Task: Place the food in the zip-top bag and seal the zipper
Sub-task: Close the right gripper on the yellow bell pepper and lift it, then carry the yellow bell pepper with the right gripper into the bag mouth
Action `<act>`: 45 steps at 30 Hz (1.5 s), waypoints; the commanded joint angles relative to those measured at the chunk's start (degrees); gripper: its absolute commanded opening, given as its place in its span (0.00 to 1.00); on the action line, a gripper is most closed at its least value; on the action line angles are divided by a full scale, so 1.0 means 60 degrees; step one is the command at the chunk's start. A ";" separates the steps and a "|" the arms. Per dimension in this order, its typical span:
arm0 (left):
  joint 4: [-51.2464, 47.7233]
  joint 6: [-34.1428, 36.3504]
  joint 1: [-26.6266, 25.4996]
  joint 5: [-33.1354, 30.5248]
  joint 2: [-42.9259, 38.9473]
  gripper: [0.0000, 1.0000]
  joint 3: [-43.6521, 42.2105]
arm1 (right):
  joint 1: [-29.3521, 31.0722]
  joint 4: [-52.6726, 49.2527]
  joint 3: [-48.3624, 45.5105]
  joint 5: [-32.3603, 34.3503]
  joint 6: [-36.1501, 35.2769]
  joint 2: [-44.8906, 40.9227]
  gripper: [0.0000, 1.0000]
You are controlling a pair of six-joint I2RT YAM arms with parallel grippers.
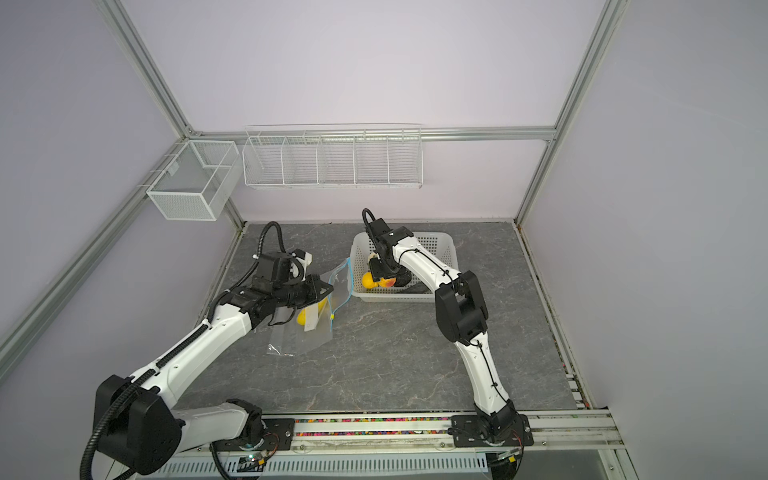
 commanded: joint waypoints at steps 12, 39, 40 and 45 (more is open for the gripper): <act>0.0276 -0.0124 -0.0026 0.0025 -0.0263 0.00 -0.0030 | -0.0184 0.0208 -0.0749 -0.0572 0.0351 -0.1694 0.62; 0.0448 -0.0440 -0.0019 0.0050 -0.0343 0.00 0.0103 | 0.0906 0.3767 -0.2589 -0.2928 0.1911 -0.3850 0.60; 0.0411 -0.0449 -0.0019 0.0047 -0.0343 0.00 0.0116 | 0.0940 0.3841 -0.2576 -0.2956 0.1946 -0.3794 0.60; 0.0332 -0.0445 -0.0026 -0.0028 -0.0457 0.00 0.0189 | 0.1175 0.3994 -0.2486 -0.3168 0.2068 -0.3392 0.60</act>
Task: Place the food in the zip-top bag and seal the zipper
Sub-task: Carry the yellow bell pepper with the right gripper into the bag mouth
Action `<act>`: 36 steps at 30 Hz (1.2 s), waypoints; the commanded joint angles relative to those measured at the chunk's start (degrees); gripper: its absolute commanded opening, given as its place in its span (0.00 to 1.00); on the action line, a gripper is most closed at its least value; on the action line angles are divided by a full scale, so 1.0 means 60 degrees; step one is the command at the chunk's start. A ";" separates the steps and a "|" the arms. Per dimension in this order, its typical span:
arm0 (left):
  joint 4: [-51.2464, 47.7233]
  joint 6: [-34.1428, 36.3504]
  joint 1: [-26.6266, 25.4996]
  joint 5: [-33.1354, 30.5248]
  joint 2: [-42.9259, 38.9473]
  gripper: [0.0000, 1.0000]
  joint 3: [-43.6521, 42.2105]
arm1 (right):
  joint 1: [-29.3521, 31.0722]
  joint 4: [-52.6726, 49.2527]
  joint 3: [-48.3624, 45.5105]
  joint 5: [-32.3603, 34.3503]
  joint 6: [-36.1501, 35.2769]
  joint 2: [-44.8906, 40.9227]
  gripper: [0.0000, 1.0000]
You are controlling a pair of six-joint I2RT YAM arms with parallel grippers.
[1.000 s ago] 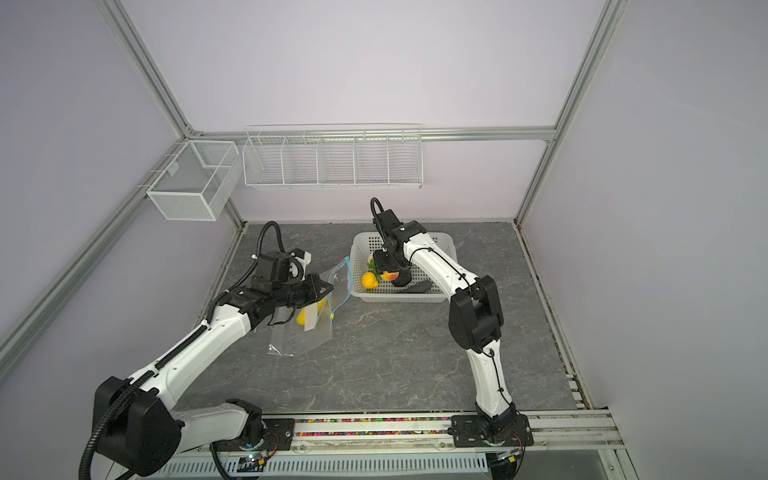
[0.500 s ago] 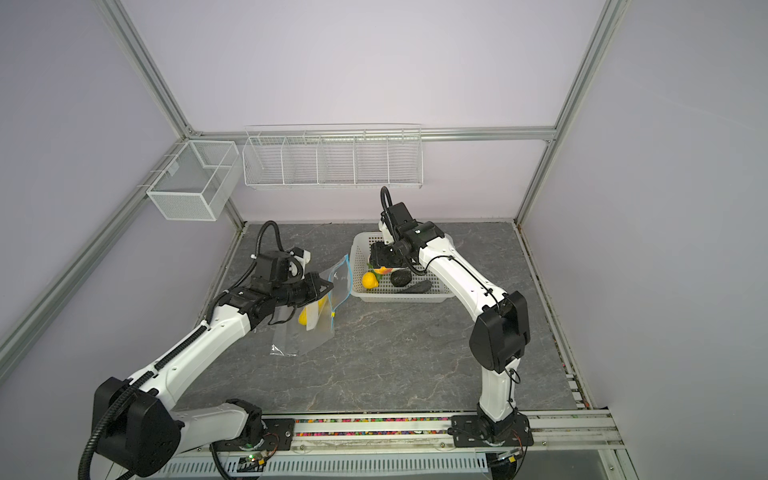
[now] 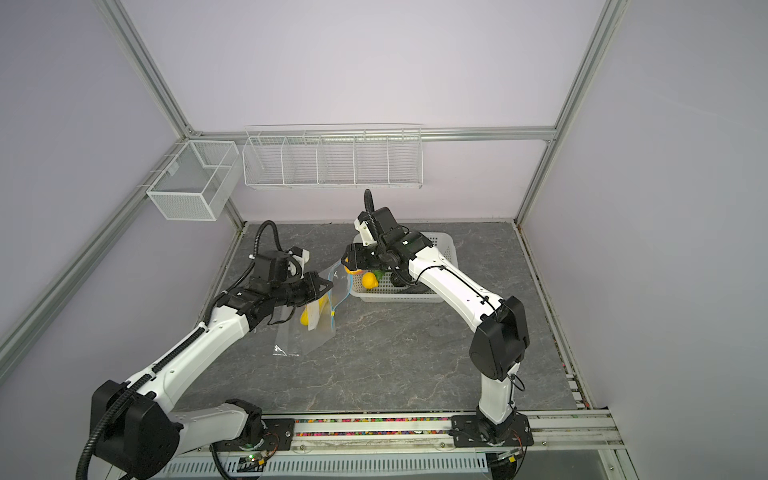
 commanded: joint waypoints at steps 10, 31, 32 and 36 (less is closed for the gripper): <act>0.0006 -0.0073 -0.0021 -0.0233 -0.0448 0.00 0.0210 | 0.0381 0.0780 -0.0334 -0.0580 0.0513 0.0886 0.58; 0.0100 -0.0215 -0.0019 -0.0158 -0.0798 0.00 0.0105 | 0.0596 0.0483 -0.0649 -0.0012 0.0252 0.1216 0.58; 0.0089 -0.0212 -0.0024 -0.0159 -0.0822 0.00 0.0087 | 0.0591 0.0448 -0.0643 0.0038 0.0232 0.1224 0.58; 0.0092 -0.0179 -0.0020 -0.0149 -0.0815 0.00 0.0054 | 0.0582 0.0294 -0.0542 0.0233 0.0123 0.1116 0.58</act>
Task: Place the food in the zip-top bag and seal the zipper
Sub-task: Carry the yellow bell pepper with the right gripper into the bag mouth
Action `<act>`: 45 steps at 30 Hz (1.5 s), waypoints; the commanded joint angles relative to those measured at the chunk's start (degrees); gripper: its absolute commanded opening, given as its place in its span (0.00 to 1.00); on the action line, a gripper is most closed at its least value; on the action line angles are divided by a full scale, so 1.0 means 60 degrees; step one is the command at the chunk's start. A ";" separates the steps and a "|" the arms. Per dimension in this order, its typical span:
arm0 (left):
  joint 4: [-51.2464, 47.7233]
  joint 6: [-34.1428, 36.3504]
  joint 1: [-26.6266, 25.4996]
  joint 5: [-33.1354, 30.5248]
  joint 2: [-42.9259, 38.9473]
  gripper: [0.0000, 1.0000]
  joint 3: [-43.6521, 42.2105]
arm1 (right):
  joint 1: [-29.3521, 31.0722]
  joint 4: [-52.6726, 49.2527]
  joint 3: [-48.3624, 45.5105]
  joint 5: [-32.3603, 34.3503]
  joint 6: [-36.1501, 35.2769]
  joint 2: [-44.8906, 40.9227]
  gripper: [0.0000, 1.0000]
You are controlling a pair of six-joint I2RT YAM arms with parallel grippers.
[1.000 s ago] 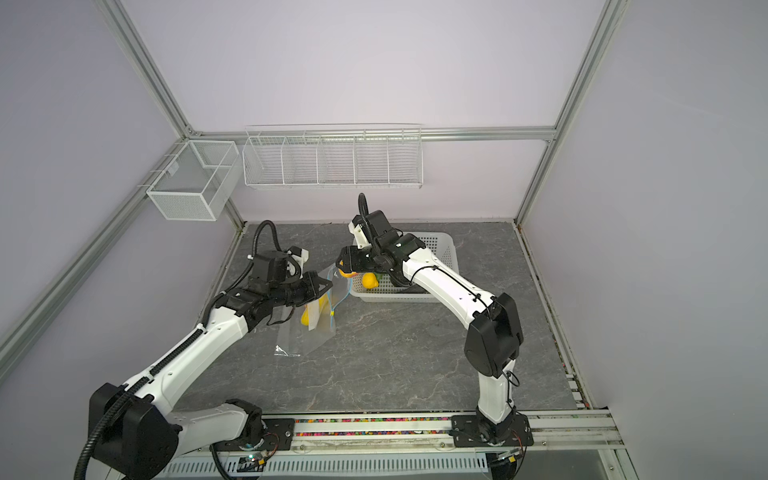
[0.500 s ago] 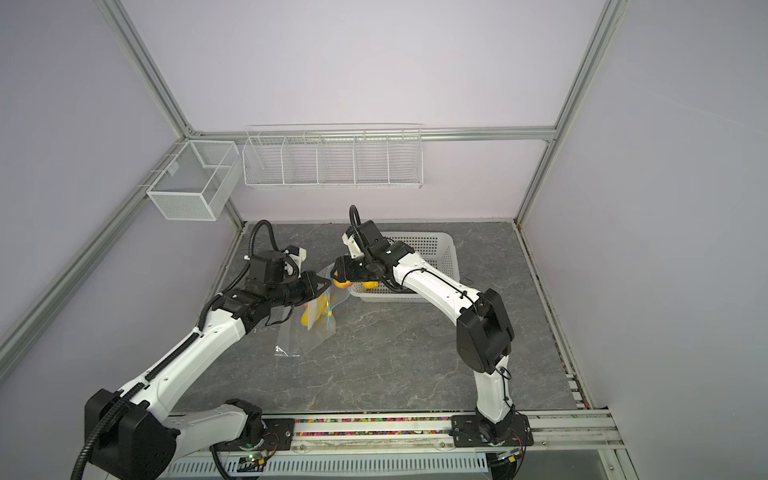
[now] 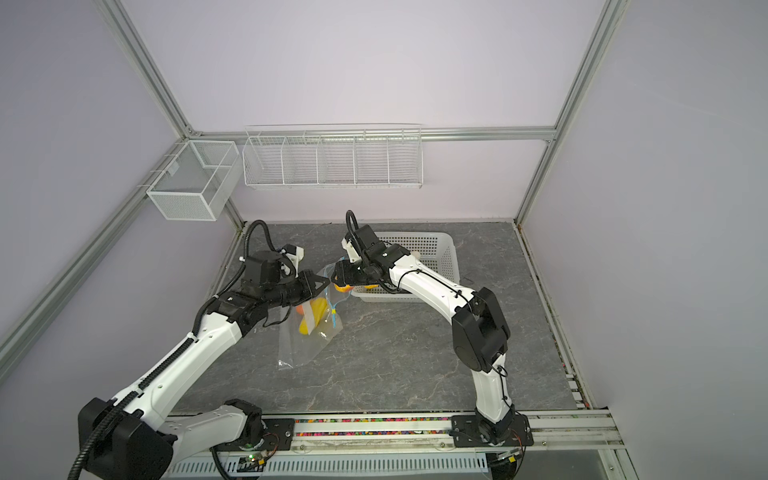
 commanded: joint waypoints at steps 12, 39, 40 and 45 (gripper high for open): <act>0.0141 0.0079 -0.0022 -0.0166 -0.0148 0.00 -0.0048 | -0.0379 -0.0771 0.0283 0.0454 -0.0491 -0.0729 0.58; 0.0183 0.0102 -0.0019 -0.0206 -0.0386 0.00 -0.0020 | -0.0196 0.0665 0.0003 -0.1313 0.0591 -0.0332 0.53; 0.0162 0.0109 -0.0019 -0.0213 -0.0380 0.00 -0.0006 | -0.0172 0.0640 -0.0004 -0.1313 0.0578 -0.0258 0.53; 0.0158 0.0156 -0.0019 -0.0289 -0.0423 0.00 0.0046 | -0.0154 0.0334 -0.0085 -0.1171 0.0479 0.0021 0.53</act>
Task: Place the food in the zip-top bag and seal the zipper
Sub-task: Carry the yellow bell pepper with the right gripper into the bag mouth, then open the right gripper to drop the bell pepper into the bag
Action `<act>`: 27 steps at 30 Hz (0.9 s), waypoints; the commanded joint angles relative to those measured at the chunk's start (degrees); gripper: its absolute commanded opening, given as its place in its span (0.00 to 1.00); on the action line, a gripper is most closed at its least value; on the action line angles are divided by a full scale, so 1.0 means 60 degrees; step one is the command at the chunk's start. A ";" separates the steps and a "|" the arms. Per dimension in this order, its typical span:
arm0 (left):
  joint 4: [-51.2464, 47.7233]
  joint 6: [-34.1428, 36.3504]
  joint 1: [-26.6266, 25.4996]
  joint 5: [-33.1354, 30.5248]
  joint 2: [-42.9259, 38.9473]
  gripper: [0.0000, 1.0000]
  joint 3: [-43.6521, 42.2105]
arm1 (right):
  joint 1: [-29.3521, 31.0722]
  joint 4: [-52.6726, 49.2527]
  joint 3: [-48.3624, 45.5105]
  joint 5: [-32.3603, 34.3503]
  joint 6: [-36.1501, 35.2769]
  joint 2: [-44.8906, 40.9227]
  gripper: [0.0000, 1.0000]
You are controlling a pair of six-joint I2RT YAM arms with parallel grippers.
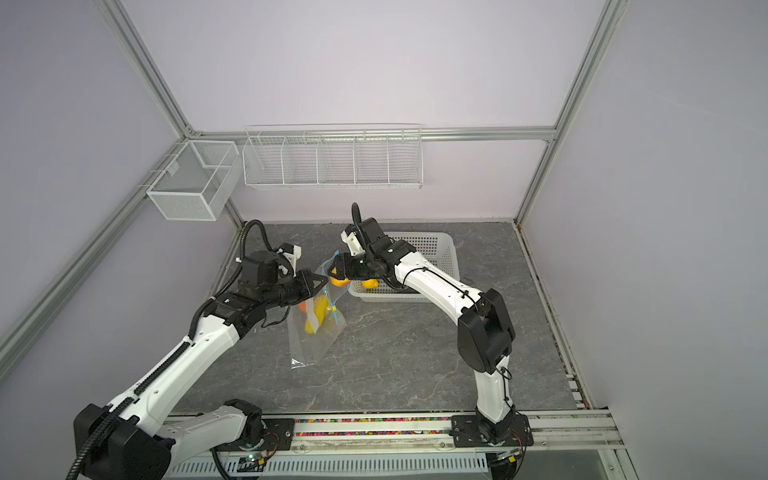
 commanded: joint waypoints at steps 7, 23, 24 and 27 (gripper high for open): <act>0.0247 0.0159 -0.0019 -0.0031 -0.0025 0.00 0.0236 | 0.0208 -0.0487 -0.0268 0.0468 -0.0053 0.0240 0.54; 0.0300 0.0243 -0.0023 0.0120 0.0186 0.00 0.0288 | 0.0287 -0.1008 0.0171 0.0841 -0.0280 0.0329 0.74; 0.0291 0.0238 -0.0020 0.0096 0.0191 0.00 0.0275 | 0.0293 -0.1022 0.0200 0.0845 -0.0288 0.0328 0.74; 0.0313 0.0264 -0.0028 0.0083 0.0182 0.00 0.0233 | 0.0294 -0.1141 0.0309 0.0856 -0.0318 0.0288 0.74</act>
